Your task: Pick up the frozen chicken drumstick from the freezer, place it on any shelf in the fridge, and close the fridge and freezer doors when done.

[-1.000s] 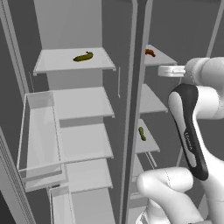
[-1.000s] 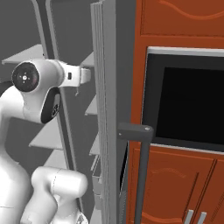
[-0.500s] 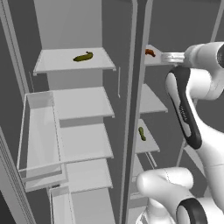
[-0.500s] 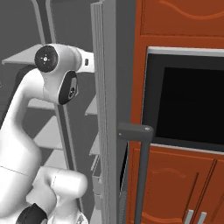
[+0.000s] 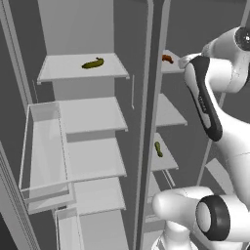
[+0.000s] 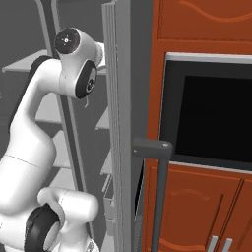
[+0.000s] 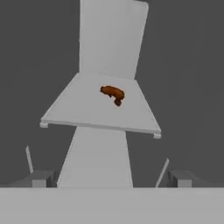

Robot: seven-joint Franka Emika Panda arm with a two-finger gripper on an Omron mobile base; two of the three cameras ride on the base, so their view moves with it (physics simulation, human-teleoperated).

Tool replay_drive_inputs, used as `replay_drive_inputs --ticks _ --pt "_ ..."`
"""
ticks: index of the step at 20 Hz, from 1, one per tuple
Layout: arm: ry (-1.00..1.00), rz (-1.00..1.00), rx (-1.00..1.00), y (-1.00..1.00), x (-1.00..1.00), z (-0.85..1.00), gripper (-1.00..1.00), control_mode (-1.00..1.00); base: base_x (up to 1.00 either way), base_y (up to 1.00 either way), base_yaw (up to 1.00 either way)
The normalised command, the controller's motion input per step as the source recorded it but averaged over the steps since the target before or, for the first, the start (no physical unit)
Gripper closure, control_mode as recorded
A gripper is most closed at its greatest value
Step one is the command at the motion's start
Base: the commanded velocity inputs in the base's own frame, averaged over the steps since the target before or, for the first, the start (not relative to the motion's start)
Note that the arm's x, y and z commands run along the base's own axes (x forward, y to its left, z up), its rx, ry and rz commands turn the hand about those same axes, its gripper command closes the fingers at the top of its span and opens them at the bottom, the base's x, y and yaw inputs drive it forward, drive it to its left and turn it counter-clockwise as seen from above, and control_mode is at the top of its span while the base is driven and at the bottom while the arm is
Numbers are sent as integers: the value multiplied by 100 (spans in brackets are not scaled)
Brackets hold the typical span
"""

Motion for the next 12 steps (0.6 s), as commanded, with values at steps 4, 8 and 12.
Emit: replay_drive_inputs --ticks 4,8,12 --pt "8 7 -12 0 52 -29 -100 -100 0 0 0" --pt "3 1 -1 0 64 -35 -100 -100 0 0 0" --pt "0 -1 0 -3 74 -23 -100 -100 0 0 0"
